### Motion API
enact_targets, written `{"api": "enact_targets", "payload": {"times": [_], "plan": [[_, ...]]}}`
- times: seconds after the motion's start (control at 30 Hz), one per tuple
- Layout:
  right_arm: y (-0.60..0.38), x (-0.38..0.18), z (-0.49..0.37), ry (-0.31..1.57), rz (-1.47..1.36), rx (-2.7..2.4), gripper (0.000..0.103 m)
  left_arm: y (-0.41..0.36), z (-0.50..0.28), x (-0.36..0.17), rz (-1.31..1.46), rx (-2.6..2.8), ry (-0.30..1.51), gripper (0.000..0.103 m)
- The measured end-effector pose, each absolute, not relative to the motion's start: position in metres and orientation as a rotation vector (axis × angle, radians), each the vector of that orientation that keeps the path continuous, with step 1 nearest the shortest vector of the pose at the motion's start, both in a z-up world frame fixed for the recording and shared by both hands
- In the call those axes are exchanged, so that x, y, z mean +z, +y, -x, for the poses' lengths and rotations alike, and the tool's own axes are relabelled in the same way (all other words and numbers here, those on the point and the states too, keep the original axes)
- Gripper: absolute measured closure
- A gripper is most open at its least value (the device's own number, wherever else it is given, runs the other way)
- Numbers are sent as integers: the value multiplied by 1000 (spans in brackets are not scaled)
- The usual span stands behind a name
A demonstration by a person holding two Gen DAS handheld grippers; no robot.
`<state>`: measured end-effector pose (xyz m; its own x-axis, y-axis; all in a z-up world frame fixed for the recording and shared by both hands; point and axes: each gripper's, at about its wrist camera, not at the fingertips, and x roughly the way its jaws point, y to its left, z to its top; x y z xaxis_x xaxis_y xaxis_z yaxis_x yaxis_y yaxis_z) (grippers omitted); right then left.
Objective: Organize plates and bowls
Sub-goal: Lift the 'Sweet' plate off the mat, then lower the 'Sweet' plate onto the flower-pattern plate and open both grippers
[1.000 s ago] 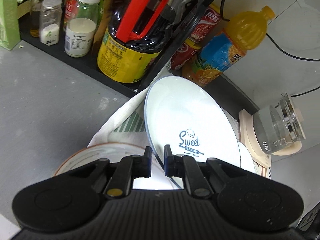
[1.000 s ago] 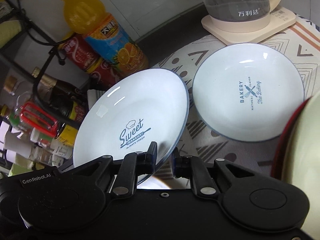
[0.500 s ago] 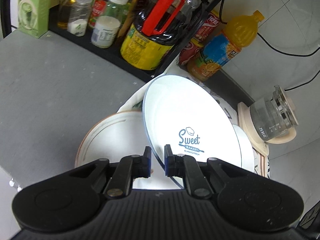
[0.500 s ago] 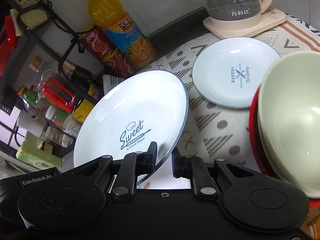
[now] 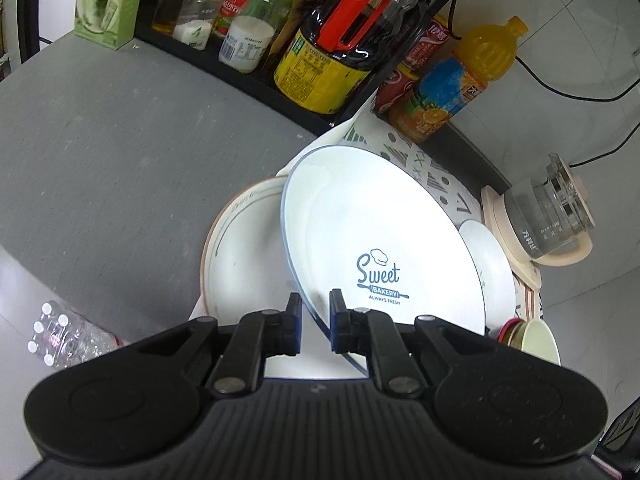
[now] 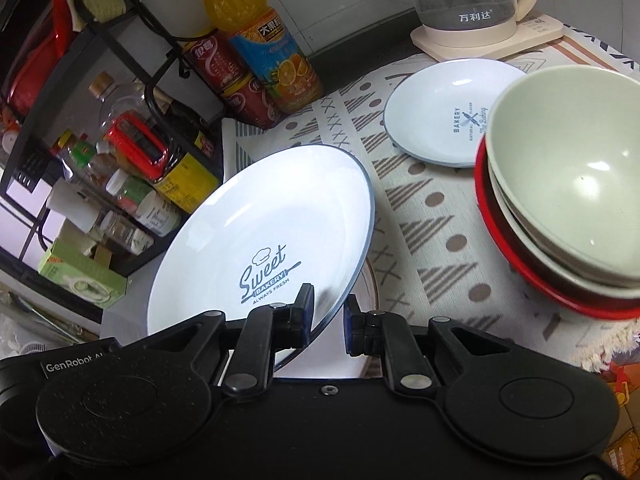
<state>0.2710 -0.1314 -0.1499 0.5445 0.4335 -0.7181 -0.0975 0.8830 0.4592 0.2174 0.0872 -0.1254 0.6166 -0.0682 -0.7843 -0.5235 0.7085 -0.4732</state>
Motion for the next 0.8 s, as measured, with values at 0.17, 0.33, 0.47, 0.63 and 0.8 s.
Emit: {"api": "enact_targets", "payload": {"times": [0.17,0.33,0.47,0.63,0.8], "plan": [[-135,-153,-259,952,-369,328,89,83,-206,-130,768,294,896,92],[-135,-153,-253,951,-344,333,89,84,-197,-139,800,293,906,91],[-134,-154,-251,950,-325,340,89,85,-193,-142,805,301,915,91],[-132,-156,-250,958,-308,349,89,87,-190,-148,816,303,929,91],[-130,-158,-251,962,-293,351,89,87,-191,-152,809,303,949,91]]}}
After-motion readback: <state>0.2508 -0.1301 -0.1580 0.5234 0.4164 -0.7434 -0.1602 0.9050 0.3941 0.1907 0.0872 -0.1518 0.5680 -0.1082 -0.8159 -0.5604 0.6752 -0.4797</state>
